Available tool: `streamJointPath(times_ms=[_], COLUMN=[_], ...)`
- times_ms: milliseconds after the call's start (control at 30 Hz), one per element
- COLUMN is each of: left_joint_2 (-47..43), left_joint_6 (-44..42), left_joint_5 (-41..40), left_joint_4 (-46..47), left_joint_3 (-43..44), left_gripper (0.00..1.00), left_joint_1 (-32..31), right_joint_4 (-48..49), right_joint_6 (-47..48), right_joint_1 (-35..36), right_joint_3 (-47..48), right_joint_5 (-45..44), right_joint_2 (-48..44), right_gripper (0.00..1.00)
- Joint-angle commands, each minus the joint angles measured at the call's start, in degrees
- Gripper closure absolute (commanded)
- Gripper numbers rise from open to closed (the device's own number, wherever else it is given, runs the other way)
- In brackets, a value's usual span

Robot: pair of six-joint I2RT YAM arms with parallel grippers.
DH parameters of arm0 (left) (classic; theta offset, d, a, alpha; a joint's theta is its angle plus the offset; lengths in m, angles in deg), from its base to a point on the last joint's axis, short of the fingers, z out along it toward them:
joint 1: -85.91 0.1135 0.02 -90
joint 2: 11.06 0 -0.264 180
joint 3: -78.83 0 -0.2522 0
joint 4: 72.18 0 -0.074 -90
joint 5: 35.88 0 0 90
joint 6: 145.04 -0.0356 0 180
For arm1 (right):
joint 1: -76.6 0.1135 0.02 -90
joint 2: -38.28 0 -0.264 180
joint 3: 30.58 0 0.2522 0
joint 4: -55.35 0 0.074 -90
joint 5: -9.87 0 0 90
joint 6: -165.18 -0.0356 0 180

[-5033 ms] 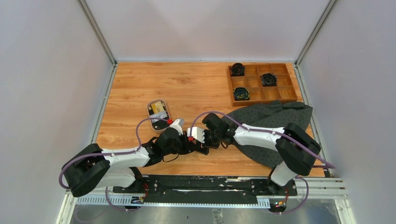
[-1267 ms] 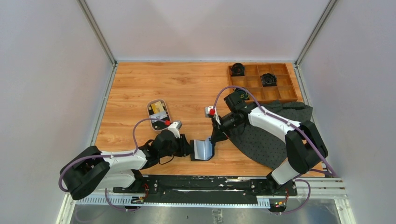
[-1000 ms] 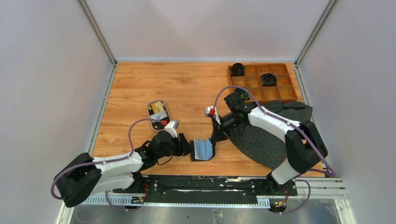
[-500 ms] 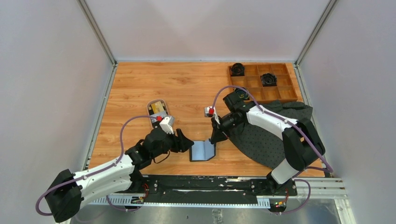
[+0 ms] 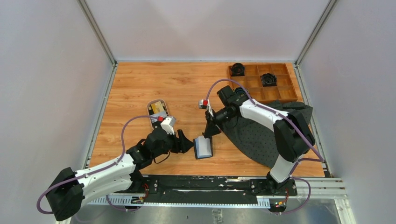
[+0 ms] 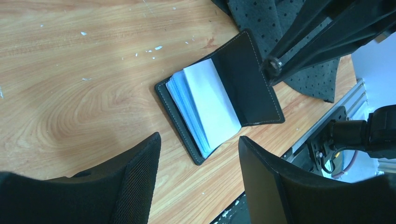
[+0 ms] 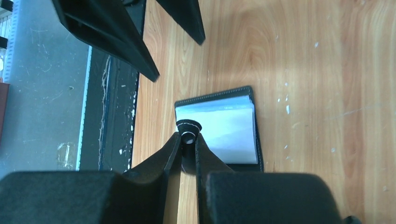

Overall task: Put the credit cards into the card holder
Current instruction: Open the card holder at the center of the board.

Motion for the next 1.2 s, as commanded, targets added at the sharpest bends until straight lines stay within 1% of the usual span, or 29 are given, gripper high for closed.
streamJointPath(times_ms=[0, 167, 267, 333, 433, 633, 767, 867, 1033, 1167], left_joint_2=[-0.82, 3.51, 6.17, 7.11, 8.13, 12.23, 14.25, 14.72, 14.49, 13.02], left_joint_6=[0.04, 1.4, 1.74, 1.79, 1.85, 1.81, 2.01, 2.23, 2.72, 2.81], left_joint_5=[-1.21, 1.84, 3.39, 3.92, 4.75, 7.41, 8.06, 7.8, 8.34, 8.24], left_joint_4=[1.46, 6.52, 8.28, 9.0, 10.2, 12.92, 13.67, 13.67, 13.68, 13.67], left_joint_3=[-1.16, -0.81, 0.14, 0.77, 1.45, 3.25, 3.65, 3.48, 3.48, 3.03], left_gripper=[0.35, 0.35, 0.35, 0.36, 0.39, 0.46, 0.48, 0.47, 0.45, 0.44], left_joint_1=[-0.2, -0.2, -0.2, -0.2, -0.2, -0.2, -0.2, -0.26, -0.28, -0.28], right_joint_4=[-2.79, -4.45, -5.42, -6.92, -8.05, -8.43, -8.36, -8.34, -8.43, -9.03], right_joint_6=[1.37, 3.58, 4.2, 5.46, 6.97, 7.67, 7.51, 7.78, 8.72, 9.94], right_joint_1=[-1.14, -1.75, -1.99, -2.14, -2.15, -2.21, -2.19, -2.67, -4.34, -6.07], right_joint_3=[-1.79, -1.77, -1.72, -1.93, -3.63, -5.03, -4.62, -4.88, -5.38, -6.13], right_joint_5=[-3.83, -8.99, -13.04, -15.41, -18.66, -23.39, -25.99, -26.69, -27.09, -22.01], right_joint_2=[0.52, 1.21, 1.61, 1.48, 0.24, -1.56, -4.07, -6.14, -9.91, -15.31], right_gripper=[0.97, 0.96, 0.93, 0.86, 0.7, 0.53, 0.41, 0.38, 0.37, 0.38])
